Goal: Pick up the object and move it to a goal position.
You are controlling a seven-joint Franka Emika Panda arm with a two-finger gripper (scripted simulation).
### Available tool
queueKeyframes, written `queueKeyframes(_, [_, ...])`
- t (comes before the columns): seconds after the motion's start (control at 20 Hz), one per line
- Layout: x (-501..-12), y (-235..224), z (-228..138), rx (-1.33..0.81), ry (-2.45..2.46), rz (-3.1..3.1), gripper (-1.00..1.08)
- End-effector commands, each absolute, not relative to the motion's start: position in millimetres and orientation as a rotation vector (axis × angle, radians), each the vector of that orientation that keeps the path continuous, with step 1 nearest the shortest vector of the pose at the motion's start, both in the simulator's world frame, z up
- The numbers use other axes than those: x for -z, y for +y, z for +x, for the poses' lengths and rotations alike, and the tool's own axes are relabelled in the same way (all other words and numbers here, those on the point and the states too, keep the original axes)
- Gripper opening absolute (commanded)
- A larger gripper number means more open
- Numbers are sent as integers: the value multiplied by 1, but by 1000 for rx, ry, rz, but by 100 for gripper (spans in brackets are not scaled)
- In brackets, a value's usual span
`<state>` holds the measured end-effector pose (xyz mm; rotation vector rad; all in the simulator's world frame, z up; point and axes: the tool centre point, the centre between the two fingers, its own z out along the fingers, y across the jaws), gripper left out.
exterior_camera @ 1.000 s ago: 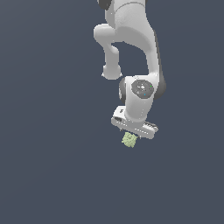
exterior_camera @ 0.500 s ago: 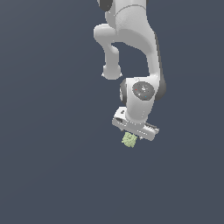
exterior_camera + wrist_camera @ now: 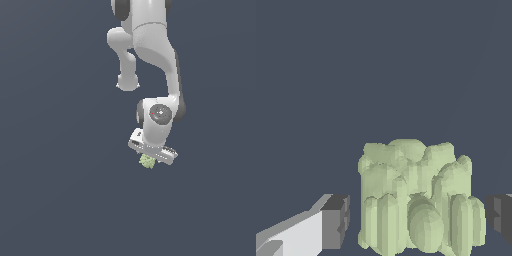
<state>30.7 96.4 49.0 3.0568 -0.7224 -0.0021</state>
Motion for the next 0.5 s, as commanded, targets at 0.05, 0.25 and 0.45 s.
queueKeyframes(0.05, [-41,97,32,0,-723,3057,100])
queueKeyframes(0.25, [-41,97,32,0,-723,3057,-100])
queueKeyframes(0.45, [-41,97,32,0,-723,3057,-100])
